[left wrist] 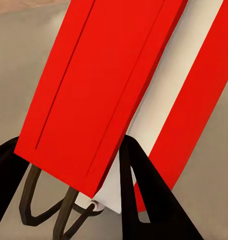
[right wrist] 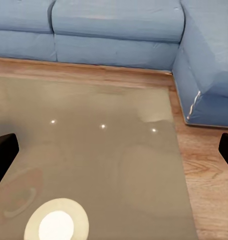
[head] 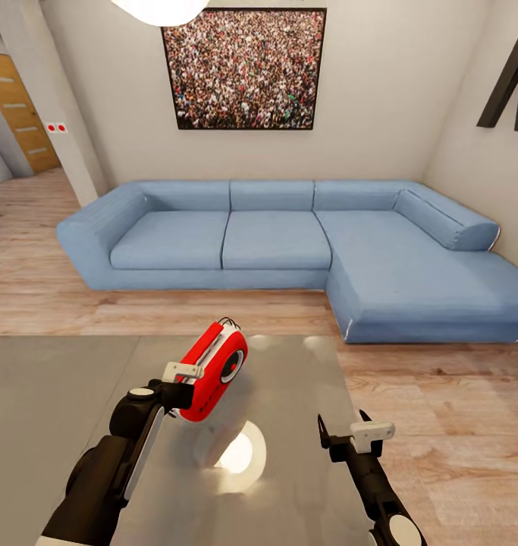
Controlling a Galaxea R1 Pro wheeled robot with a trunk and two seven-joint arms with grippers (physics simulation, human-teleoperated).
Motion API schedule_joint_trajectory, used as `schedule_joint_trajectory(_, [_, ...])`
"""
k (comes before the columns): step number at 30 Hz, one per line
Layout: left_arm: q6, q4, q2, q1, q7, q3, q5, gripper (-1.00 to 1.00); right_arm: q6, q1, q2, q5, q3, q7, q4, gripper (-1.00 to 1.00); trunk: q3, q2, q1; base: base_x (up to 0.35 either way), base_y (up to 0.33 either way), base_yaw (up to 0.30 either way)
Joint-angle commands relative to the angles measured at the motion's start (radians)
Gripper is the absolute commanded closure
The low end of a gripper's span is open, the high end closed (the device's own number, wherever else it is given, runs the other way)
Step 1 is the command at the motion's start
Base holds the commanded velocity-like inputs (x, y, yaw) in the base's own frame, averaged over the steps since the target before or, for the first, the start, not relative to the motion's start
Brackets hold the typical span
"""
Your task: Turn on the radio receiver that's on the table in the living room.
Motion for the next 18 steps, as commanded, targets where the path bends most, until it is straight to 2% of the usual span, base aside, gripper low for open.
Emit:
schedule_joint_trajectory(1, [0.000,0.000,0.000,0.000,0.000,0.000,0.001,1.00,0.000,0.000,0.000,0.000,0.000,0.000,0.000,-1.00,0.001,0.000,0.000,0.000,0.000,0.000])
schedule_joint_trajectory(18, [0.000,0.000,-0.001,0.000,0.000,0.000,0.002,1.00,0.000,0.000,0.000,0.000,0.000,0.000,0.000,-1.00,0.021,0.000,0.000,0.000,0.000,0.000])
